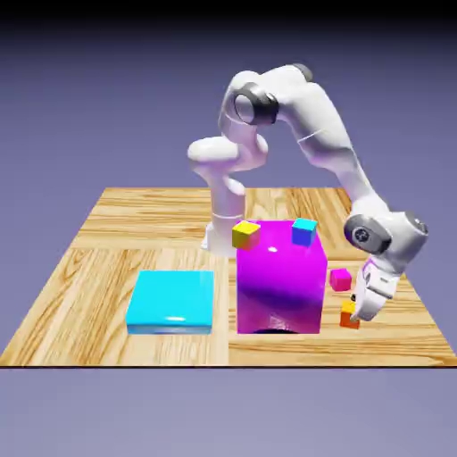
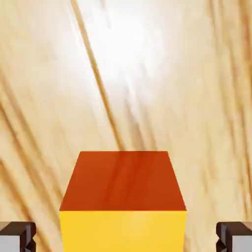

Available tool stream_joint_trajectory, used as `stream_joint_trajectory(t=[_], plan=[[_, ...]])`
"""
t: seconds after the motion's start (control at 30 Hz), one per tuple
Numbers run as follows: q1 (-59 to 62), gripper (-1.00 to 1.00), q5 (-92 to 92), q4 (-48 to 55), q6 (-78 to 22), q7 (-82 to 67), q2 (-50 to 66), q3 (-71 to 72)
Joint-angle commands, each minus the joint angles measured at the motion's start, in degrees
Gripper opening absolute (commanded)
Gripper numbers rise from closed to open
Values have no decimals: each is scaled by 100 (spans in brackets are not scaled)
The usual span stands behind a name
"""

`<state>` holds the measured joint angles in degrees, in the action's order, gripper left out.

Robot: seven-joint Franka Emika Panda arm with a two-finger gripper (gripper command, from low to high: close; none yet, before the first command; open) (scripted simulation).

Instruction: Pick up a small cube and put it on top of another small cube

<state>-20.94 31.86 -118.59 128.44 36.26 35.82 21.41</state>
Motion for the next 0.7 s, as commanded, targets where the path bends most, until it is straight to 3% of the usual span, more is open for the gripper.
stream_joint_trajectory(t=[0.0,0.13,0.37,0.67], plan=[[0,-100,0,0,0,0,0,0],[62,-100,-396,255,-879,-260,-538,518],[908,-100,-1806,160,-2409,1284,-1991,936],[1871,-100,-3590,-255,-3539,2683,-3859,770]])
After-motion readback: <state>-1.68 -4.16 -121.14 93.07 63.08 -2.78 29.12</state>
